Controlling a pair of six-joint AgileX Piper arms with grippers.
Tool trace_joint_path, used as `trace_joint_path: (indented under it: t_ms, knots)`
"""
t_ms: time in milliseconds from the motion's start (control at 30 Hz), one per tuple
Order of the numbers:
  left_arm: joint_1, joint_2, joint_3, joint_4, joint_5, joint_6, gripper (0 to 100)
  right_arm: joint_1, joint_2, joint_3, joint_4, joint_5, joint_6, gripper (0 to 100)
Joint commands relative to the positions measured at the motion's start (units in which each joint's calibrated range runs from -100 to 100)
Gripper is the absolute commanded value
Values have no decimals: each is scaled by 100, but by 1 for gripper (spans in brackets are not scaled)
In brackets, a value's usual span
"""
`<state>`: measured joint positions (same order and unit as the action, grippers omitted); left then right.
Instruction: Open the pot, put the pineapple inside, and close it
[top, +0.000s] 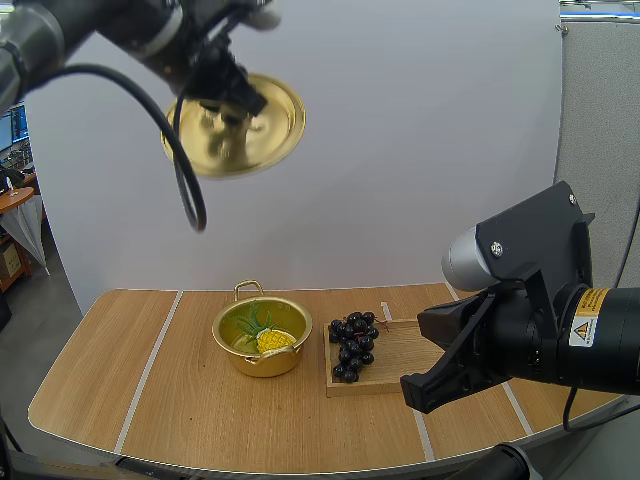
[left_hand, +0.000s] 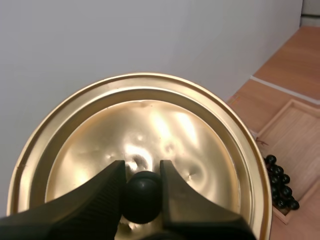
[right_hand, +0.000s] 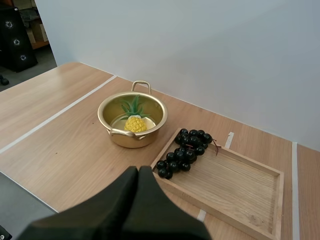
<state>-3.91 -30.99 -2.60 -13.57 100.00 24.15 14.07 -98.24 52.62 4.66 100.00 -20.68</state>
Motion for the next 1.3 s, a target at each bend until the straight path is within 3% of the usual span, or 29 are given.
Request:
trace_joint_path:
  t_ms: [0,267,433,1033,1167,1267]
  knots:
    - [-20,7,967,-30,-214,226,0,-23,-46,17,-41,0,18,0]
    - [-20,7,2422,-30,-1666,691,0,-23,-46,17,-41,0,18,0]
    - [-20,272,2856,-30,-1883,821,0,-23,-46,17,-41,0,18,0]
    - [-20,2110,2969,-134,-2071,894,0,-23,-46,18,-52,0,18,0]
    - [-3,2413,2969,-487,-2071,1175,0,-23,-46,18,-52,0,18,0]
    - [110,2535,2969,-951,-2071,1524,0,-23,-46,18,-75,0,18,0]
